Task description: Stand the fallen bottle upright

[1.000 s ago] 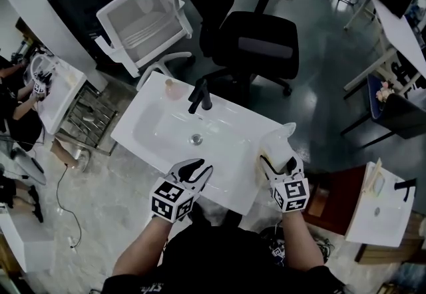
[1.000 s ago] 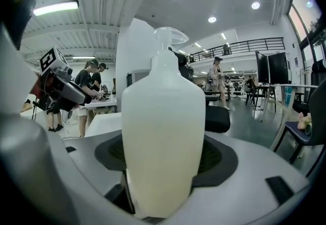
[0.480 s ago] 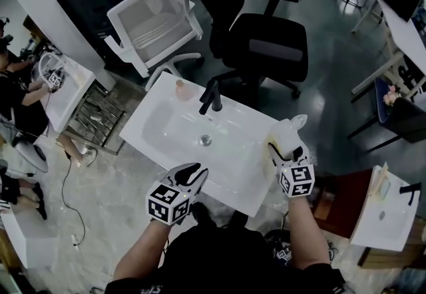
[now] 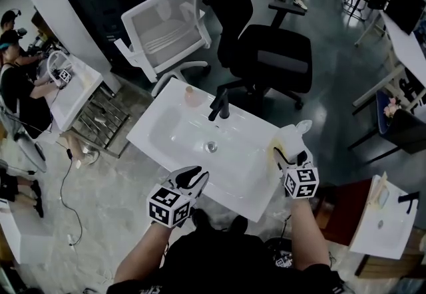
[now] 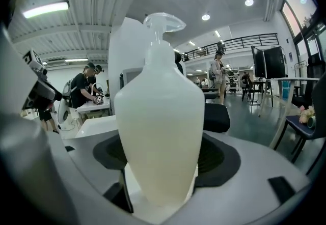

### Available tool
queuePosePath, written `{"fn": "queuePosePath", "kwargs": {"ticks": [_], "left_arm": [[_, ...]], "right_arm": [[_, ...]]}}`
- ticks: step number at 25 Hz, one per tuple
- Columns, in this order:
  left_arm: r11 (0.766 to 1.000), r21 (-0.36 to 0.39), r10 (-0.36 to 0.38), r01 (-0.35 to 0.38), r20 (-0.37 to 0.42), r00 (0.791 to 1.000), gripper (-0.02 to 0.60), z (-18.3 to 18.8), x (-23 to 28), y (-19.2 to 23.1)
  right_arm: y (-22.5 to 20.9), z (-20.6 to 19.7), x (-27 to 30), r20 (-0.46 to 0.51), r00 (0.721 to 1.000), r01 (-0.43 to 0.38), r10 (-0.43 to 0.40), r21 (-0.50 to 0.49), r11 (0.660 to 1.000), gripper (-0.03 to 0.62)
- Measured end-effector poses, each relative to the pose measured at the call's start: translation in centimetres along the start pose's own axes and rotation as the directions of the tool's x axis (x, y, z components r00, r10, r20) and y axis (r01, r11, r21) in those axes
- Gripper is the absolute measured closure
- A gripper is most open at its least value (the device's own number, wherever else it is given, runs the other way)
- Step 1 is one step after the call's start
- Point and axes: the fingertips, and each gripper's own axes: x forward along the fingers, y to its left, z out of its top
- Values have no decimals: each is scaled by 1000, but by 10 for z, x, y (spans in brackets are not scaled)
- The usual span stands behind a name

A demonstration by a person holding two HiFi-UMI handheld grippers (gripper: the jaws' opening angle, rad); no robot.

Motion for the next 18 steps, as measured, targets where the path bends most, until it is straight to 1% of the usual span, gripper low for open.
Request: {"fn": "queuePosePath", "kwargs": {"ticks": [4, 8, 10, 13, 16, 18], "left_arm": [[1000, -9, 0, 0, 7, 1000, 471, 0, -1, 1], [1000, -11, -6, 6, 27, 1000, 471, 7, 1, 1], [1000, -6, -6, 6, 43, 999, 472, 13, 0, 0], [1000, 24, -3, 2, 63, 998, 472, 20, -4, -3], [998, 60, -1, -4, 82, 997, 474, 27, -9, -4], [997, 78, 2, -9, 88, 996, 476, 30, -12, -3]], "right_arm": [[-1, 10, -12, 29, 1000, -13, 12, 19, 1000, 215], [0, 20, -23, 28, 999, -24, 24, 14, 1000, 215], [3, 24, -34, 29, 999, -31, 30, 21, 999, 231], [6, 32, -53, 44, 998, -39, 37, 34, 999, 259], [4, 41, -70, 62, 998, -20, 17, 52, 998, 278], [3, 46, -79, 75, 997, 0, -5, 65, 998, 302]]}}
